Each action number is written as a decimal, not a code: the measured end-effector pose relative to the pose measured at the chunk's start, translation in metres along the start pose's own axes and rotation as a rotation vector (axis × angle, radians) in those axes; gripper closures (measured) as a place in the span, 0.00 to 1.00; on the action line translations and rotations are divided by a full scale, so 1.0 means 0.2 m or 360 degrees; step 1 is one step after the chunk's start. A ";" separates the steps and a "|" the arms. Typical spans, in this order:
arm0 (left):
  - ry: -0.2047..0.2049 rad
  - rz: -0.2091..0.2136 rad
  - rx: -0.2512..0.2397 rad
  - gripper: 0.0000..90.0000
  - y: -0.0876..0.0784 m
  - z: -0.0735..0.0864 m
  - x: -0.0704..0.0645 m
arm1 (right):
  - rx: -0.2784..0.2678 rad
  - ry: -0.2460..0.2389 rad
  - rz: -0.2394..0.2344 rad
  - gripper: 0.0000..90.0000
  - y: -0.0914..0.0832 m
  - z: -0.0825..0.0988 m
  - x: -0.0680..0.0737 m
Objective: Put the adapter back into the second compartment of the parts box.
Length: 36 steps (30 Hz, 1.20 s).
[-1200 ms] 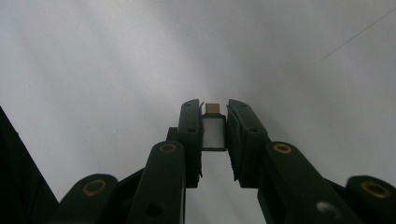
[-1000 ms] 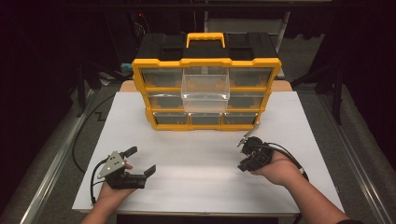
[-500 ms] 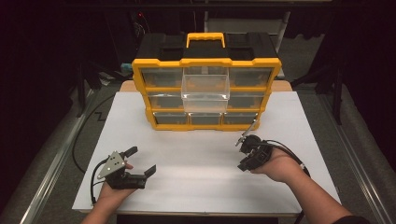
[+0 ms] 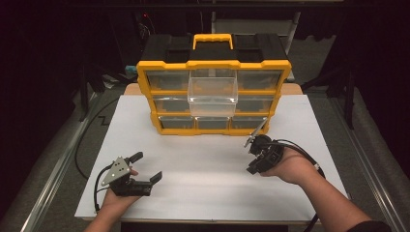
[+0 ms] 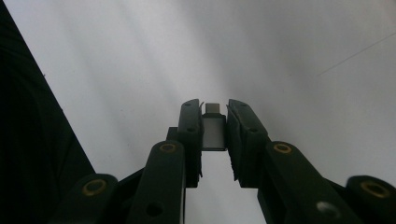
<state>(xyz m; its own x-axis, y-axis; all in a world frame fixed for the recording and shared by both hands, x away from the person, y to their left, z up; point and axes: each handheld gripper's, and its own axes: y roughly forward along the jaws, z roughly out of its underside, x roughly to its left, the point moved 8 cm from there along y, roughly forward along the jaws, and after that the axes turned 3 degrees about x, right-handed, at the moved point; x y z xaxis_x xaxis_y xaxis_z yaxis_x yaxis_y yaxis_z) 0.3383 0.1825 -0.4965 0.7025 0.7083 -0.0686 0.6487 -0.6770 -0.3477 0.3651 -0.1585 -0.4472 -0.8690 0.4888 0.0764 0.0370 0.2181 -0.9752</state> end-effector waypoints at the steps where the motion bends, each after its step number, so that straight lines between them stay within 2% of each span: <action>1: 0.0000 0.0002 -0.0001 0.00 0.00 0.00 0.00 | -0.0005 -0.0004 -0.0001 0.85 -0.01 0.00 0.00; 18: 0.0013 0.0014 0.0005 0.00 0.00 0.00 -0.01 | -0.0002 -0.0001 -0.0017 0.85 -0.16 -0.04 -0.01; 25: 0.0017 0.0017 0.0003 0.00 0.00 0.00 -0.01 | 0.0008 -0.0046 -0.0033 0.85 -0.23 -0.07 0.00; 36: 0.0017 0.0020 0.0008 0.00 0.00 0.00 -0.01 | 0.0004 -0.0026 -0.0024 0.85 -0.35 -0.11 0.01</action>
<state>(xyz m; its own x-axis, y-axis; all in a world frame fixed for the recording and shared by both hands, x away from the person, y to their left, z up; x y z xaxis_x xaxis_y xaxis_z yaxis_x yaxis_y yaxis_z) 0.3370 0.1813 -0.4972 0.7138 0.6974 -0.0633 0.6381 -0.6850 -0.3517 0.3709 -0.1541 -0.3749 -0.8776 0.4714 0.0878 0.0226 0.2235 -0.9744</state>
